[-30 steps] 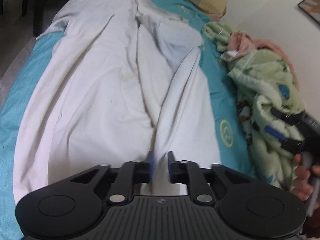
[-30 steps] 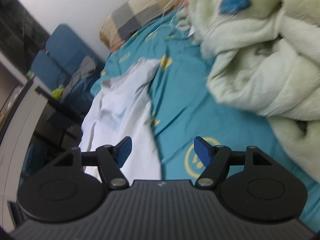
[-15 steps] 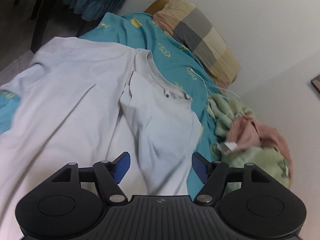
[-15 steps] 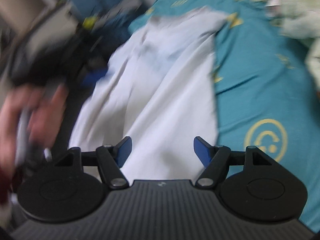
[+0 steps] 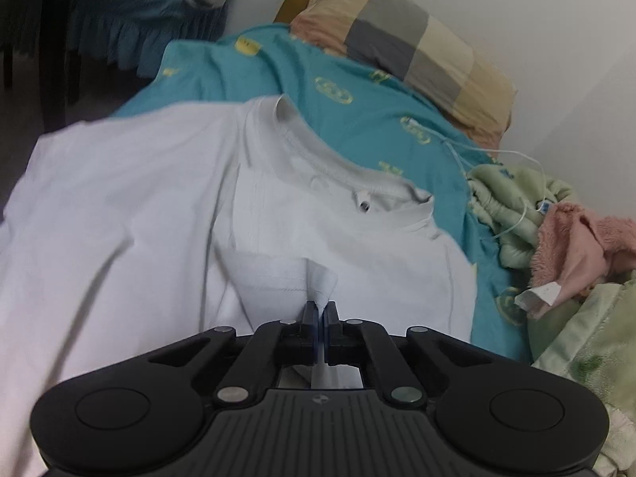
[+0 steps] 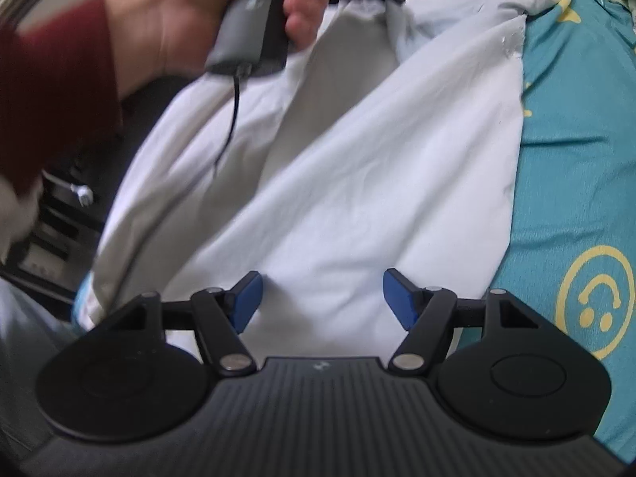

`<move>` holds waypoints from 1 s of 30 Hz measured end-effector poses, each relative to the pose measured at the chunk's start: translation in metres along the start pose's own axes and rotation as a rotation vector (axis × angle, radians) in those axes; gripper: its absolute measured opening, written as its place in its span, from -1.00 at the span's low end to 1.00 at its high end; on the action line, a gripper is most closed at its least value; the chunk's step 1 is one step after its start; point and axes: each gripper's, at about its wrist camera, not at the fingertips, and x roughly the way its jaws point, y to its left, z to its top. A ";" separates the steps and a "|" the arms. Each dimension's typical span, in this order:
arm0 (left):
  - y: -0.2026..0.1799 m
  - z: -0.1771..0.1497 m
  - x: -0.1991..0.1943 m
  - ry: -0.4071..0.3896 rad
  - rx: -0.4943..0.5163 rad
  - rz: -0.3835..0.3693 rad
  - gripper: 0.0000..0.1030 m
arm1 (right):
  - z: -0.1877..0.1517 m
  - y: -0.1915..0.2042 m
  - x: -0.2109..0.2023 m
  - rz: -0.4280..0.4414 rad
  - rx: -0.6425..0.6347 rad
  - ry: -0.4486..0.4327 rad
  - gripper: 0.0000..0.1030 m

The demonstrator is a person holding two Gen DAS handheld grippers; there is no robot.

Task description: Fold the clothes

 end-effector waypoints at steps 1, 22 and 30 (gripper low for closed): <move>-0.002 0.006 -0.007 -0.025 0.004 -0.005 -0.96 | -0.003 0.004 0.001 -0.015 -0.026 0.004 0.34; 0.073 0.036 -0.039 -0.009 0.043 0.035 0.22 | 0.005 -0.016 -0.030 -0.010 0.062 -0.097 0.34; 0.020 0.078 0.017 0.000 0.324 0.016 0.17 | 0.019 -0.022 -0.010 -0.005 0.131 -0.122 0.35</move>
